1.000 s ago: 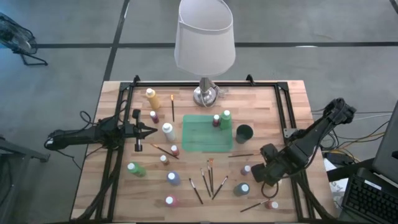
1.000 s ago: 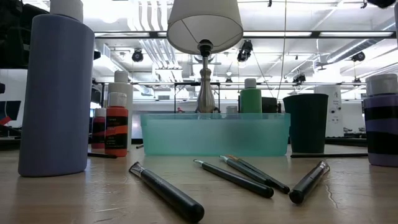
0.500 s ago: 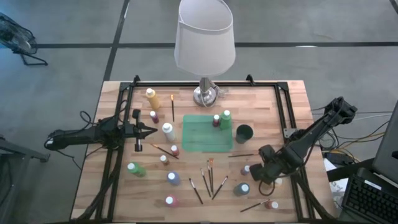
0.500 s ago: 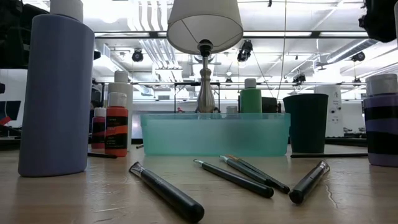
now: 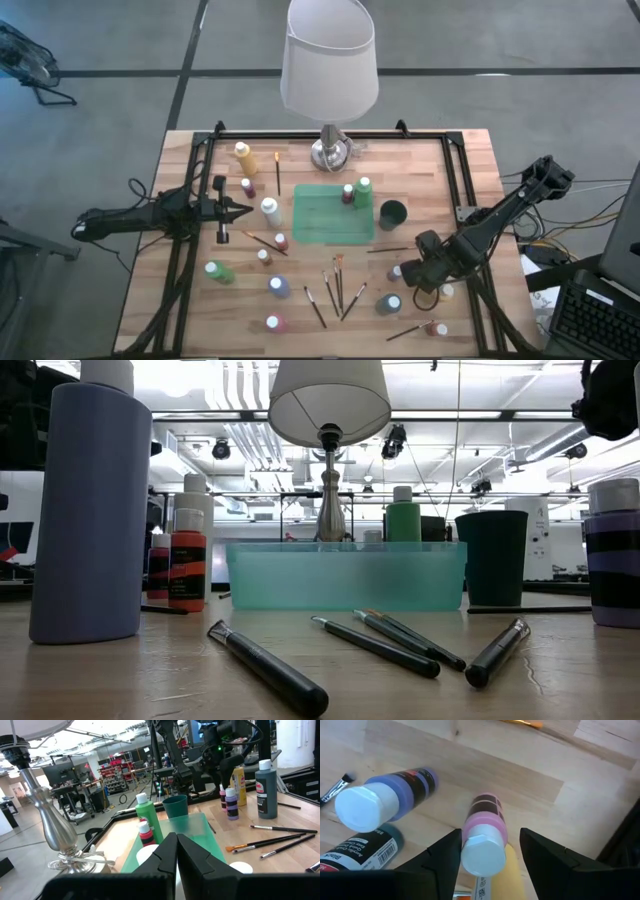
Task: Pick & Place Paint Supplies
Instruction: Put the pink paint bottle into the green bin
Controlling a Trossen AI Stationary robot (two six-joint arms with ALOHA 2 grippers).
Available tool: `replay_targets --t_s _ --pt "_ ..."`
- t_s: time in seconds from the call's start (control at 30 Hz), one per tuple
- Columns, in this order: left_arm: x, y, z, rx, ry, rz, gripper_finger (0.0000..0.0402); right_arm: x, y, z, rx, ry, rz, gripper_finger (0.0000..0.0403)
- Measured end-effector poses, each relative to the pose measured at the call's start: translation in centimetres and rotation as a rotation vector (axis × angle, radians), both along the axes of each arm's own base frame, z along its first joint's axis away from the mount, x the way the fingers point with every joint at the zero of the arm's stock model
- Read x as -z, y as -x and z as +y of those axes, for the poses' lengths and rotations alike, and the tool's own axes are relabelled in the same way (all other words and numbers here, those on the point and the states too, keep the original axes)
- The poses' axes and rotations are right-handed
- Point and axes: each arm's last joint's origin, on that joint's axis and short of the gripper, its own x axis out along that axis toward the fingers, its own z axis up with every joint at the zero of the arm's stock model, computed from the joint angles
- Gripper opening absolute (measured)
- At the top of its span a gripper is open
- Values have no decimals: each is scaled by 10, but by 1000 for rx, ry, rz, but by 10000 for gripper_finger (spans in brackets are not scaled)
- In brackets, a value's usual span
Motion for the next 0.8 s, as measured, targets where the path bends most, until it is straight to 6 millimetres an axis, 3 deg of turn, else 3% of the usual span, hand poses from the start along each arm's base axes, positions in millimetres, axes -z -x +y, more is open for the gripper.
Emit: replay_targets --t_s 0.6,0.8 --pt "0 0 0 0 0 0 16 0 -1 3 -31 -70 20 120" --pt "0 0 0 0 0 0 16 -1 0 4 -34 -95 37 122"
